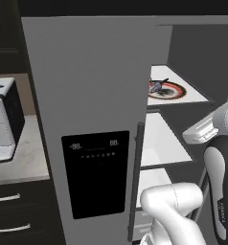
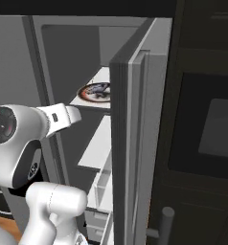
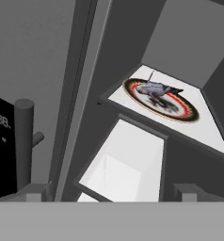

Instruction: Retrieve the fish from the fridge and place it on the saucepan with marinade on the stove.

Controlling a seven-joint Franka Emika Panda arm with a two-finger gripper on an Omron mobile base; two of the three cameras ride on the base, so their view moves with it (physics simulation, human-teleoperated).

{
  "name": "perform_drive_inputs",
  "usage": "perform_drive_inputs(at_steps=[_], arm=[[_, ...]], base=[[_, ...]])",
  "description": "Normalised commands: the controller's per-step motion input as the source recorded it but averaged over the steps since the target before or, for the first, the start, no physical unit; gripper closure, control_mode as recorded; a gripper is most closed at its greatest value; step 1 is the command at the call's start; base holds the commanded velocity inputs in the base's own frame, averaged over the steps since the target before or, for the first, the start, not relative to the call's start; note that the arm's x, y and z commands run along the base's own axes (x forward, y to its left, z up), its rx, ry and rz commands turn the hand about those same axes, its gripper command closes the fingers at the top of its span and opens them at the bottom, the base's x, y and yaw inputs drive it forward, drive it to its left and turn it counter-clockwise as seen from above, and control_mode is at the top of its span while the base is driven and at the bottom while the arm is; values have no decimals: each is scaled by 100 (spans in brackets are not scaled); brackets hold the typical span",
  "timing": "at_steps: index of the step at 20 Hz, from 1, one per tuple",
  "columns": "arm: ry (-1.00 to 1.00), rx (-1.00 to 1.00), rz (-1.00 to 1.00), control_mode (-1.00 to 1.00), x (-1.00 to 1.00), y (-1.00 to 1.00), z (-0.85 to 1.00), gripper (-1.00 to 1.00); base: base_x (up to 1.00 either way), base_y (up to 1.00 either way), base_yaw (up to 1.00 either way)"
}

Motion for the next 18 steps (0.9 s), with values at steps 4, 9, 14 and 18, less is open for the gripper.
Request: perform_drive_inputs(at_steps=[4, 9, 14, 18], arm=[[0, 0, 0, 100, 0, 0, 0, -100], [0, 0, 0, 100, 0, 0, 0, -100], [0, 0, 0, 100, 0, 0, 0, -100], [0, 0, 0, 100, 0, 0, 0, -100]], base=[[54, -9, 15], [58, -6, 23], [62, -1, 22], [54, 3, 6]])
